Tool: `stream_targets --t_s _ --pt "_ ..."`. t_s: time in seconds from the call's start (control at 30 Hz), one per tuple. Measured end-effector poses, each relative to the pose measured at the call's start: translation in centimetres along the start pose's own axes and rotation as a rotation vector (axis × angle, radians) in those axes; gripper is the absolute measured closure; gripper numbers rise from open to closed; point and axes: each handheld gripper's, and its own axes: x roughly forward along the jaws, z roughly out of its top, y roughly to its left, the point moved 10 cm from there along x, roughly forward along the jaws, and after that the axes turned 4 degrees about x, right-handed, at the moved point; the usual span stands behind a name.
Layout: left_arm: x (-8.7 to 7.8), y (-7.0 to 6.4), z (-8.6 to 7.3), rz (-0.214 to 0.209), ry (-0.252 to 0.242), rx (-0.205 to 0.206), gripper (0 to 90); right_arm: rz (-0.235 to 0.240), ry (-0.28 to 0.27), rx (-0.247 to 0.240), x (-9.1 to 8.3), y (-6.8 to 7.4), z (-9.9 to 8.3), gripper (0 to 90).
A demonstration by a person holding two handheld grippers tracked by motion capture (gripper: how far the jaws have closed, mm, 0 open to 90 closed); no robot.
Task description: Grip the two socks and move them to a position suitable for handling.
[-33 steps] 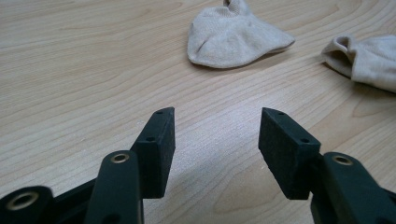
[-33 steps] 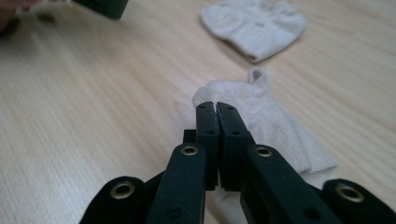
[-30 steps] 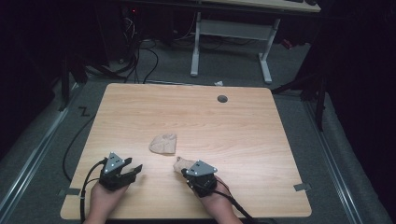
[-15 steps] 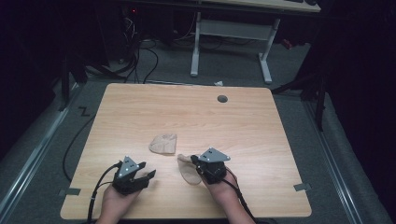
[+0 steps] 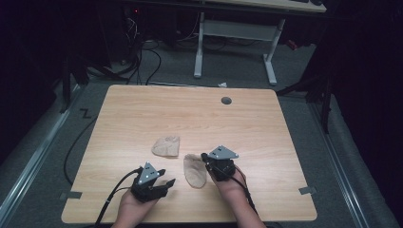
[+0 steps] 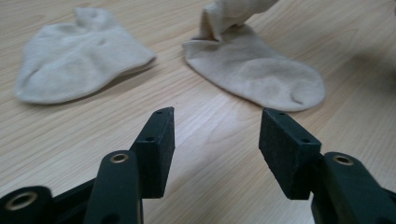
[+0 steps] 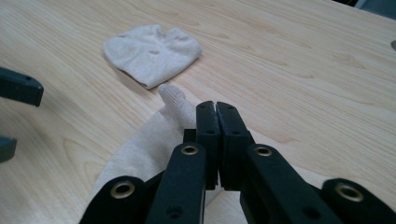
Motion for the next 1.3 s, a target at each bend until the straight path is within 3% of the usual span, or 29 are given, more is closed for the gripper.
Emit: stream_targets --t_s 0.13,0.27,0.3,0.37,0.47,0.5,0.63,0.8,0.97,1.13,1.3 --pt "1.1 -1.5 1.0 -0.027 -0.007 0.014 46.3 -0.005 -0.001 0.004 0.1 -0.4 0.0 89.2" --pt "2.1 -3.1 1.7 -0.071 -0.01 0.019 52.1 -0.005 -0.003 0.005 0.1 -0.6 -0.1 89.2" --pt "2.5 -3.7 1.9 -0.086 -0.01 0.03 58.2 -0.006 0.001 -0.004 0.2 -0.7 -0.2 89.2" --pt "3.1 -4.6 2.2 -0.1 -0.011 0.05 61.2 -0.008 0.001 0.001 0.2 -0.6 -0.3 89.2" --pt "4.2 -5.4 2.0 -0.094 0.038 0.082 78.3 -0.007 0.001 -0.002 0.3 -0.6 -0.4 89.2" --pt "4.9 -5.8 1.9 -0.078 0.066 0.113 87.2 -0.008 0.001 0.0 0.3 -0.7 -0.4 89.3" --pt "5.7 -6.2 1.6 -0.08 0.102 0.149 90.0 -0.011 0.0 0.001 0.3 -0.8 -0.4 89.3" --pt "5.2 -6.0 1.2 -0.073 0.115 0.169 90.0 -0.017 0.006 0.004 0.3 -0.9 -0.5 89.2" --pt "3.8 -4.9 0.2 -0.067 0.119 0.156 90.0 -0.024 0.011 0.003 -0.1 -1.0 -0.8 89.3" --pt "2.0 -3.1 -1.0 -0.042 0.119 0.128 90.0 -0.028 0.015 0.0 -0.5 -0.9 -1.1 89.3" --pt "0.5 -0.7 -2.1 0.017 0.114 0.104 90.0 -0.027 0.025 -0.013 -0.7 -0.4 -1.6 89.3"
